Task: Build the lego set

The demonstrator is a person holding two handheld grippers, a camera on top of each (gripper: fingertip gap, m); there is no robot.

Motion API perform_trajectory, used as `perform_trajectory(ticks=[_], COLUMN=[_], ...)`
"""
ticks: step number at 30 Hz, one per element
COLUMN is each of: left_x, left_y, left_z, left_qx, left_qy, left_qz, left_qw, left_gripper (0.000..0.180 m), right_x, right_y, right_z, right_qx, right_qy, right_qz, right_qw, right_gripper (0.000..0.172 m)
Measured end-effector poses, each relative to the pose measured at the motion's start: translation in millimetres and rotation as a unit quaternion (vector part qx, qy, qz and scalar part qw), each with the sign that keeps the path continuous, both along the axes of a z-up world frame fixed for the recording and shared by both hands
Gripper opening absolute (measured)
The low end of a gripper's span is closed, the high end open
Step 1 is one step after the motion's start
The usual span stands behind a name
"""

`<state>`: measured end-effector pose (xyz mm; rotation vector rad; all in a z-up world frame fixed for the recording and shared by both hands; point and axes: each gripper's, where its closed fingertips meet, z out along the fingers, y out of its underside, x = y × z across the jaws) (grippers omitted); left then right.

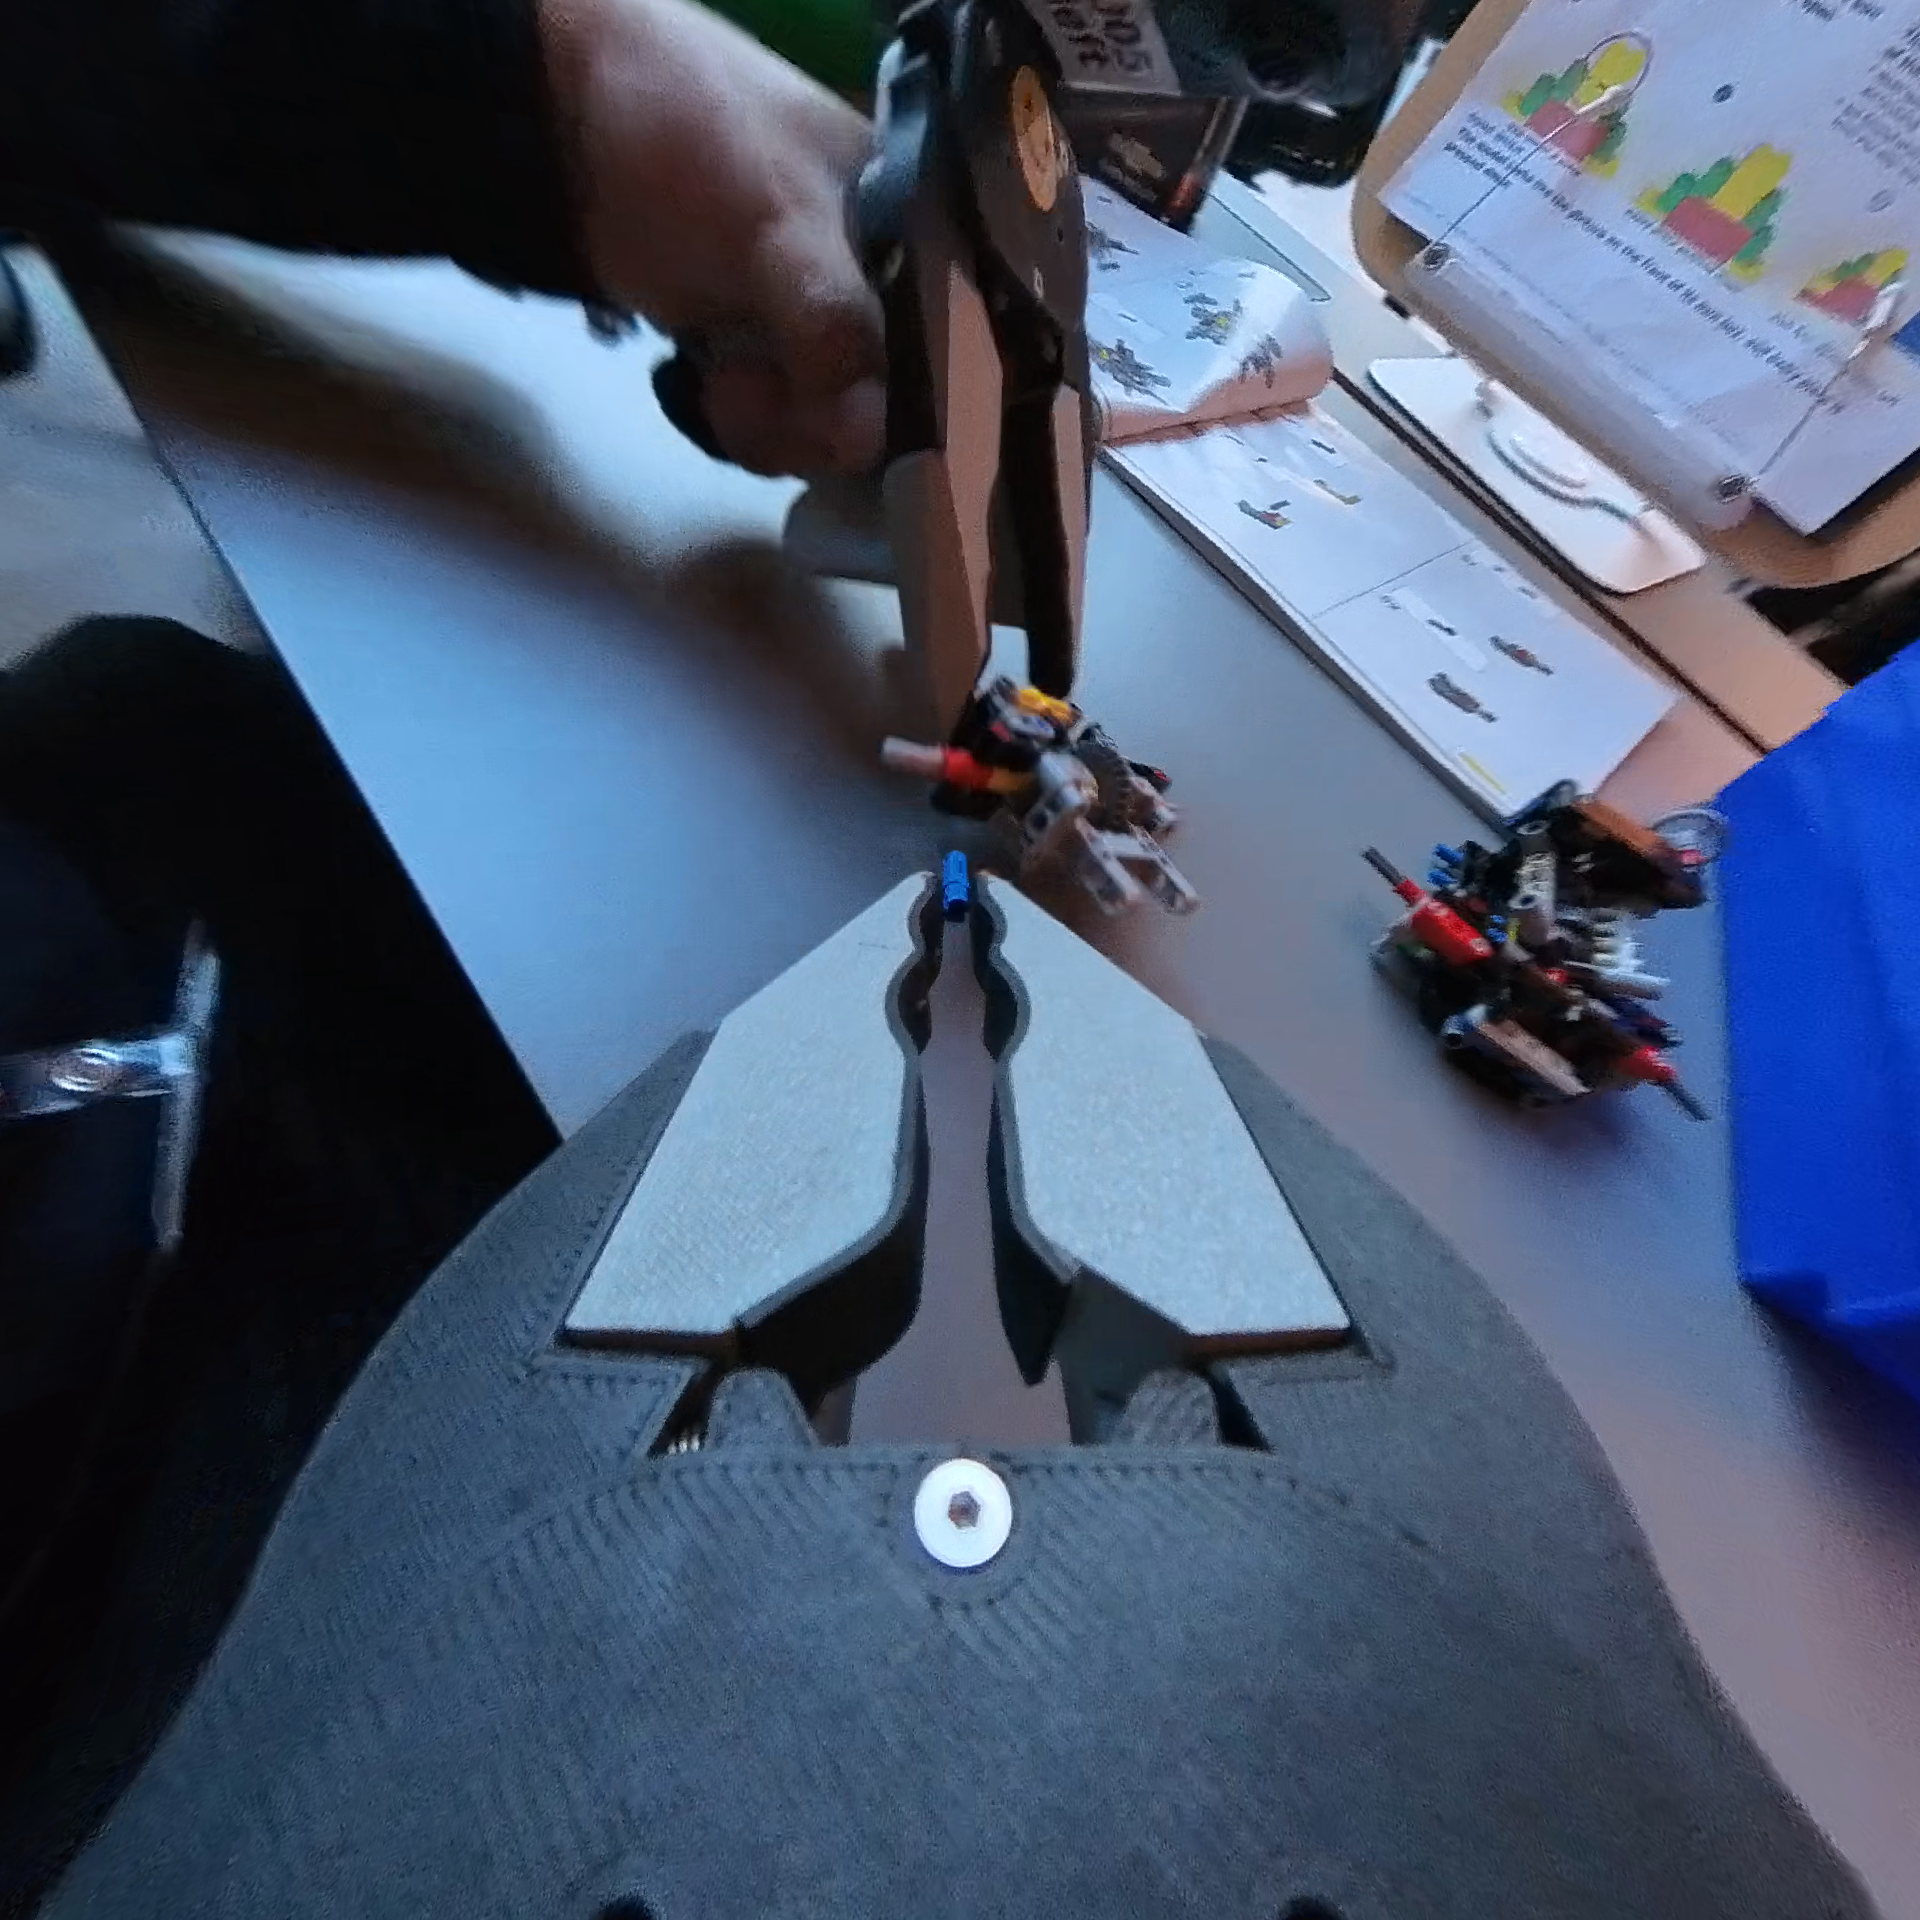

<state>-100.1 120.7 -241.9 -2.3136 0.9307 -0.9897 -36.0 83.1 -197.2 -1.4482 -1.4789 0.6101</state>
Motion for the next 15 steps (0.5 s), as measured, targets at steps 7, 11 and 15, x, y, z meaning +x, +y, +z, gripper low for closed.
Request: perform_trajectory(ticks=[7,11,15], left_x=[-14.3,-22.0,-24.0], left_y=[-27.2,-33.2,-37.2], left_z=[21.5,30.7,52.9], left_qx=[-0.170,-0.194,-0.213], left_qy=[-0.106,-0.135,-0.204], left_qz=[0.007,0.035,0.051], left_qw=[0.980,0.971,0.954], left_gripper=[0.062,0.062,0.062], right_x=[-8.7,-19.1,-19.2], right_y=[-5.0,-9.6,-1.5], right_z=[8.4,11.8,-8.3], right_qx=[0.171,0.288,0.261], right_qy=[-0.069,-0.118,-0.148], right_qz=[-0.003,-0.002,-0.014], right_qw=[0.983,0.950,0.954], right_gripper=[0.002,0.002,0.002])
